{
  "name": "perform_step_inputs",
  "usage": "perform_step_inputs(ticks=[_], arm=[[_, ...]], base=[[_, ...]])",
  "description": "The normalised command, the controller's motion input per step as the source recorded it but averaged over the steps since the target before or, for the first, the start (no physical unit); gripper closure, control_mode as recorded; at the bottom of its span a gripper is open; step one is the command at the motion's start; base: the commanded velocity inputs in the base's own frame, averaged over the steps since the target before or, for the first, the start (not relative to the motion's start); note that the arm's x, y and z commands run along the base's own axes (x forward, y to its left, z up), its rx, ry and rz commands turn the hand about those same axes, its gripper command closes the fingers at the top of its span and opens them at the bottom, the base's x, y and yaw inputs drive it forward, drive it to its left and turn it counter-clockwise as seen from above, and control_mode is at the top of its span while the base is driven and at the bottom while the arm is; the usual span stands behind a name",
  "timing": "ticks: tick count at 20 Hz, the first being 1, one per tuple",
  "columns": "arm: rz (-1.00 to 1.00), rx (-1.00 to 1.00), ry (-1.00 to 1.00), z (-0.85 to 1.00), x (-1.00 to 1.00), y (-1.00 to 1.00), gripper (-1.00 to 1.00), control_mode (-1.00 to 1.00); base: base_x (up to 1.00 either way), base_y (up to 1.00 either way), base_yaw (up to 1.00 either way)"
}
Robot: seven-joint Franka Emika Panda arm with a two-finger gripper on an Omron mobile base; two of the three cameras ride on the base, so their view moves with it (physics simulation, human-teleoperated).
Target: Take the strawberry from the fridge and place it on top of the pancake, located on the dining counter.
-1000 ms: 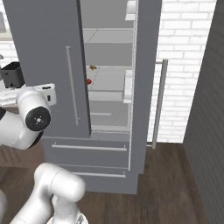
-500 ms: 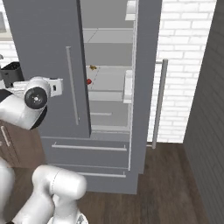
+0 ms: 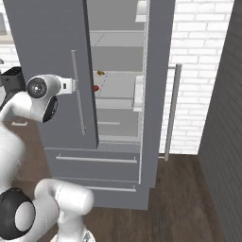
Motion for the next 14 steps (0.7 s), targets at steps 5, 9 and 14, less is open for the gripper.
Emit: perform_step_inputs(ticks=[5, 9, 14], arm=[[-0.06, 0.00, 0.09, -0.01, 0.61, -0.17, -1.00, -1.00], [0.00, 0.00, 0.00, -0.01, 0.26, -0.02, -1.00, -1.00], [0.00, -0.01, 0.00, -0.08, 0.24, 0.00, -1.00, -1.00]], base=[[0.00, 0.00, 0.00], [0.00, 0.00, 0.00], [0.00, 0.00, 0.00]])
